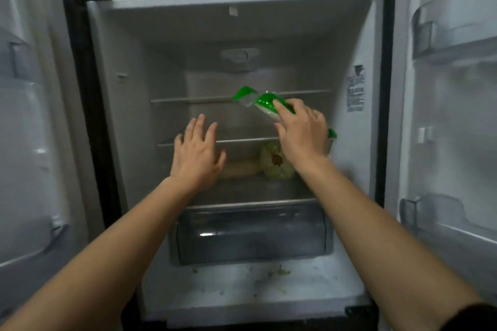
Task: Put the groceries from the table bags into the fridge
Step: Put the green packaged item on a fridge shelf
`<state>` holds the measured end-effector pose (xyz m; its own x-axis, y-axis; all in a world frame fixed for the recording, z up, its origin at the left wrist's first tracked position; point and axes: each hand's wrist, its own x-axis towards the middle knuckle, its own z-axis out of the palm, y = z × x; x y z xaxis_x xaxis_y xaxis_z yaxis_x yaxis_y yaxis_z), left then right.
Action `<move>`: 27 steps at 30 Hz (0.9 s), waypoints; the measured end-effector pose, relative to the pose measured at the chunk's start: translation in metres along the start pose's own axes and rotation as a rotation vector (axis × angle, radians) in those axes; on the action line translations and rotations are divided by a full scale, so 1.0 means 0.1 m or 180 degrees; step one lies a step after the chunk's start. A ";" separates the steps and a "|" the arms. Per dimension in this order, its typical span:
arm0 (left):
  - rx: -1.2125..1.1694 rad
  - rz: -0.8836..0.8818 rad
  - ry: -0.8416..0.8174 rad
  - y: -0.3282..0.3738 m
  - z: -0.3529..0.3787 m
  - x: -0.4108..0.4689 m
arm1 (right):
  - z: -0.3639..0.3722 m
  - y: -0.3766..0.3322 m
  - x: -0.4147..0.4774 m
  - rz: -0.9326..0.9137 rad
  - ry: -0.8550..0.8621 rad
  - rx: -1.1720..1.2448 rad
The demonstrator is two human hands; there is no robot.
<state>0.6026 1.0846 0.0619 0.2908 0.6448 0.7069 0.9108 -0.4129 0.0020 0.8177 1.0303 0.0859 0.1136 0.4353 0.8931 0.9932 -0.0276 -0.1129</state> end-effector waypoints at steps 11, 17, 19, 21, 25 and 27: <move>0.0108 -0.0180 0.0152 -0.17 0.39 1.44 | 0.52 0.01 1.37 -0.0196 -0.0065 -0.0861; 0.0091 -0.0100 0.0750 -0.19 0.61 1.55 | 0.74 0.12 1.95 0.0059 -0.1148 -0.0925; 0.0094 -0.0038 0.0821 -0.23 0.64 1.57 | 0.81 0.14 2.06 0.0102 -0.1250 -0.0855; 0.0053 -0.0012 0.0851 -0.25 0.67 1.58 | 0.88 0.16 2.14 0.0129 -0.1347 -0.0904; 0.0036 0.0002 0.0875 -0.23 0.67 1.55 | 1.05 0.23 2.21 0.0391 -0.1663 -0.0494; 0.0022 0.0007 0.0840 -0.24 0.64 1.56 | 1.10 0.29 2.22 0.0593 -0.1653 -0.0255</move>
<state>0.6453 1.2359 0.1268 0.2070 0.4535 0.8669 0.9125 -0.4092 -0.0038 0.8693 1.2254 0.2325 0.2805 0.8023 0.5270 0.9586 -0.2059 -0.1968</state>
